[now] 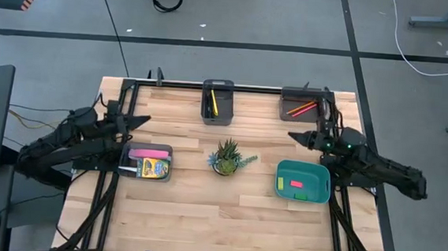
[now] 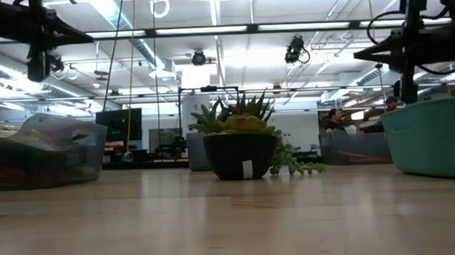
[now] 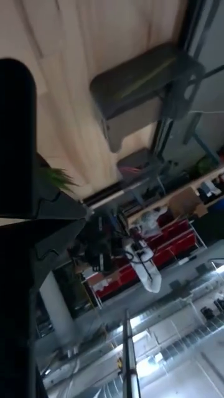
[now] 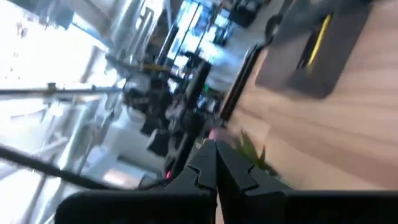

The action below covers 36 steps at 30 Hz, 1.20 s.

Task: Sort crayons/erasers/pens/pencils in bins
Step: Return to Home Position

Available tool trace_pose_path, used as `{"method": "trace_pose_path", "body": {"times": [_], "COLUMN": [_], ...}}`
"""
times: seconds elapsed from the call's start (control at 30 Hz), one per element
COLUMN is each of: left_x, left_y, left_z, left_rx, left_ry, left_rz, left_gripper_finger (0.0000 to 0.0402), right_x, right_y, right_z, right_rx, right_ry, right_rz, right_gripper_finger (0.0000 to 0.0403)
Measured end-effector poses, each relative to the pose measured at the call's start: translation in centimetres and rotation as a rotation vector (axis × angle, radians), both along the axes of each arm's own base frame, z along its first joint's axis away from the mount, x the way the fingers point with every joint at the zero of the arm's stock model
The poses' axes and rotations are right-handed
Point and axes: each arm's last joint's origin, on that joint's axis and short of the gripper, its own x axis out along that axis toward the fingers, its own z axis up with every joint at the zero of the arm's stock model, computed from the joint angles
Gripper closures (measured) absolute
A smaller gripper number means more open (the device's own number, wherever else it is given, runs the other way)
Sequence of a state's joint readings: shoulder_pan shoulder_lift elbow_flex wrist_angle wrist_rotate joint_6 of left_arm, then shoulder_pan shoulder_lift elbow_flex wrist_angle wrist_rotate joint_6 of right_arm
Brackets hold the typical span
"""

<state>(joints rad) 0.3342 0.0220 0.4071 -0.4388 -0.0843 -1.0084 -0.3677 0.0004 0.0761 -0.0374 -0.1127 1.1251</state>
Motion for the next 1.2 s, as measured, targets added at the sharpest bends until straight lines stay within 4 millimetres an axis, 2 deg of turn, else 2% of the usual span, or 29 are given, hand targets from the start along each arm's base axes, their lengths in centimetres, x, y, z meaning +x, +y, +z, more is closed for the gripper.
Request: {"method": "trace_pose_path", "body": {"times": [0.13,0.27,0.4,0.53,0.63,0.73,0.83,1.0,1.2], "left_x": [0.8,1.9,2.4,2.5,2.4,3.1,4.3,4.5,4.6], "left_y": [-0.2,-0.6,-0.8,-0.9,-1.1,-1.2,-1.2,-1.1,-1.1], "left_z": [-1.2,-2.8,-4.3,-4.7,-5.6,-6.7,-8.1,-8.3,-8.4], "left_rx": [-0.021,-0.043,0.001,0.094,0.056,0.063,0.065,0.177,0.318], "left_ry": [-0.016,-0.036,0.030,0.100,0.184,0.116,-0.071,-0.012,0.054], "left_rz": [-0.046,-0.105,-0.082,-0.114,-0.153,-0.159,-0.163,-0.125,-0.126], "left_gripper_finger": [0.0400,0.0400,0.0400,0.0397,0.0399,0.0399,0.0400,0.0400,0.0370], "right_x": [0.5,0.7,0.8,0.7,0.8,1.0,1.2,1.4,1.5], "right_y": [0.7,1.6,2.1,2.1,2.1,2.0,2.0,2.0,2.3], "right_z": [-1.4,-1.4,-1.4,-1.3,-1.4,-1.6,-1.9,-2.0,-2.3], "right_rx": [0.018,0.006,-0.049,-0.140,-0.196,-0.215,-0.222,-0.204,-0.445], "right_ry": [0.041,0.031,0.044,0.072,0.100,0.133,0.172,0.180,0.272], "right_rz": [0.019,0.035,0.004,-0.048,-0.052,-0.085,-0.097,-0.075,0.022], "right_gripper_finger": [0.0396,0.0396,0.0396,0.0396,0.0396,0.0396,0.0396,0.0396,0.0391]}}
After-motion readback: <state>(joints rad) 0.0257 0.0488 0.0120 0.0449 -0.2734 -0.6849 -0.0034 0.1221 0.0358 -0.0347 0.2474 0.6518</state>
